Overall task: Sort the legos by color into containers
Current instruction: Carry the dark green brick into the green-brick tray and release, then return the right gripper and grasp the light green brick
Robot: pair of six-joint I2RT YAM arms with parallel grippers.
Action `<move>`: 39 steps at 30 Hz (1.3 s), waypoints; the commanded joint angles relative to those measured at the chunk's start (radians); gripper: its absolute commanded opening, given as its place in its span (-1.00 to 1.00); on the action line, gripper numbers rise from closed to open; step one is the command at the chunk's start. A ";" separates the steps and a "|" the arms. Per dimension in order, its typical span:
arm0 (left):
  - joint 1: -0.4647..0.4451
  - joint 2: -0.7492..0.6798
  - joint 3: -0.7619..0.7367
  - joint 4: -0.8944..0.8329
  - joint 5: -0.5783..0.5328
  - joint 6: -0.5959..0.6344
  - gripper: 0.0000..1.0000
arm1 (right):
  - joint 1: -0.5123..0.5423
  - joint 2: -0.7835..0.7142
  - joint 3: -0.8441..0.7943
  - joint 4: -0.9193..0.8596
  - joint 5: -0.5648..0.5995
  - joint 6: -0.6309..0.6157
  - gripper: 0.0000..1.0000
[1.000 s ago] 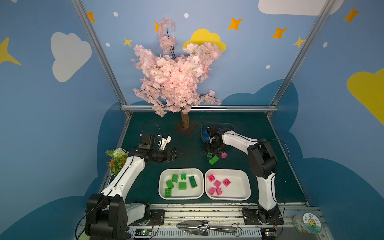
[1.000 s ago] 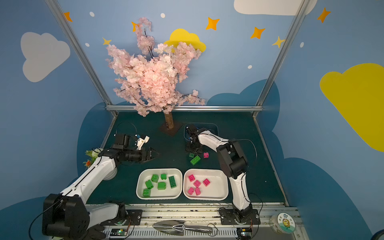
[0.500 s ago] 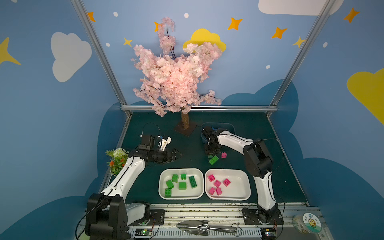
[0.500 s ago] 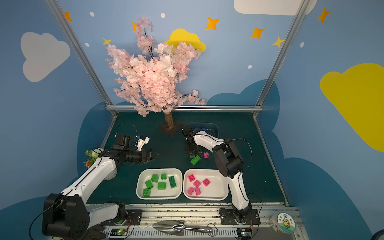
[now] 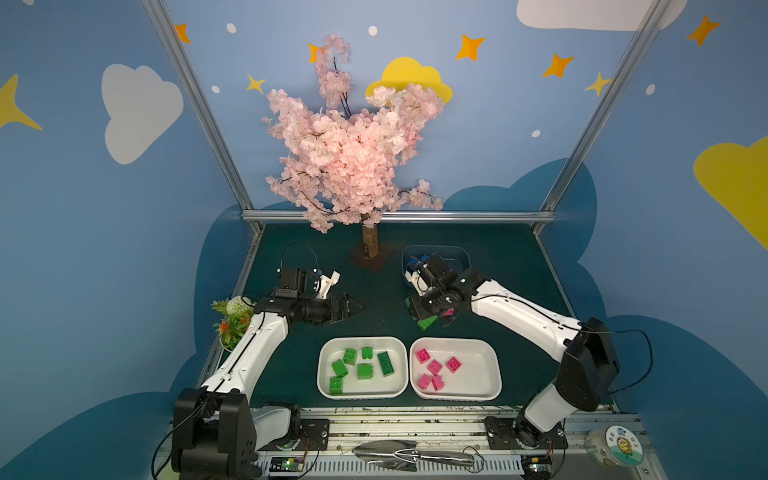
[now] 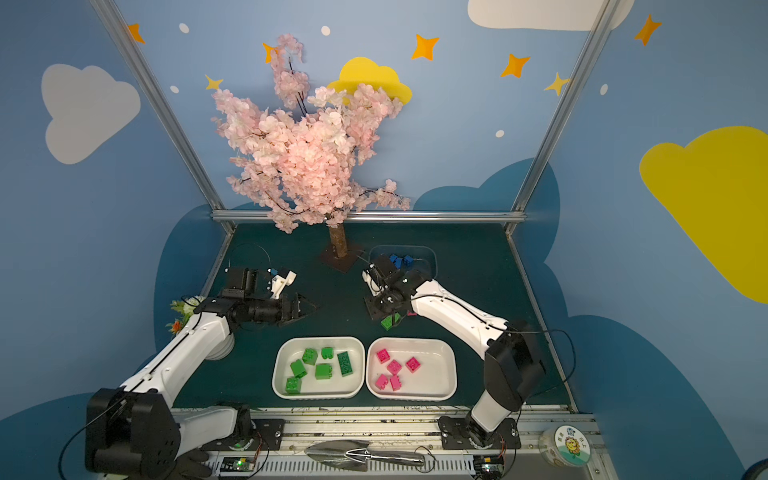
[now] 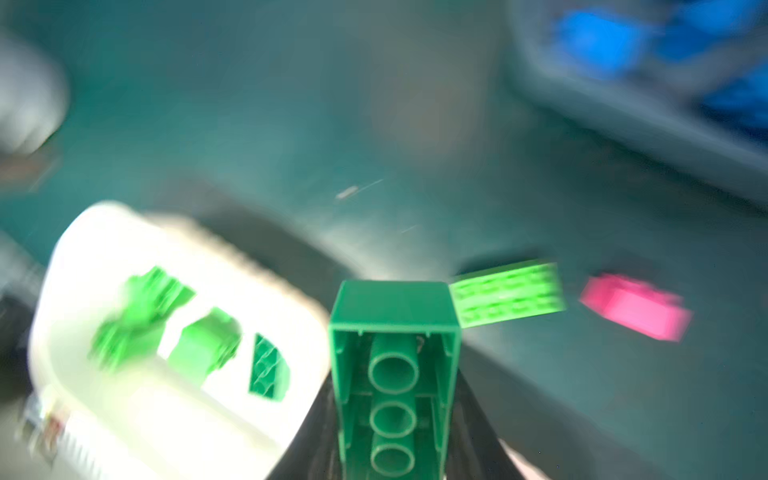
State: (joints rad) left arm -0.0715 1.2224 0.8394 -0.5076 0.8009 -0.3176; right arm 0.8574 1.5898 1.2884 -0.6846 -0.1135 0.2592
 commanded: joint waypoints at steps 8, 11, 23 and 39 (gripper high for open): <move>0.035 0.001 0.045 -0.036 0.014 0.028 0.99 | 0.260 0.023 -0.136 0.144 -0.147 -0.261 -0.48; 0.034 0.004 0.045 -0.034 0.015 0.024 0.99 | 0.285 0.079 -0.127 0.156 -0.177 -0.280 -0.44; 0.036 0.020 0.046 -0.033 0.028 0.029 0.99 | 0.119 -0.028 -0.087 0.015 -0.286 -0.237 0.27; 0.036 0.055 0.043 0.013 0.052 0.017 0.99 | -0.253 0.022 -0.103 -0.042 -0.081 0.508 0.38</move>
State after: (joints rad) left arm -0.0395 1.2755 0.8680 -0.5091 0.8318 -0.3099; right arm 0.6083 1.5841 1.2049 -0.7357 -0.2501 0.5861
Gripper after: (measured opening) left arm 0.994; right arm 0.692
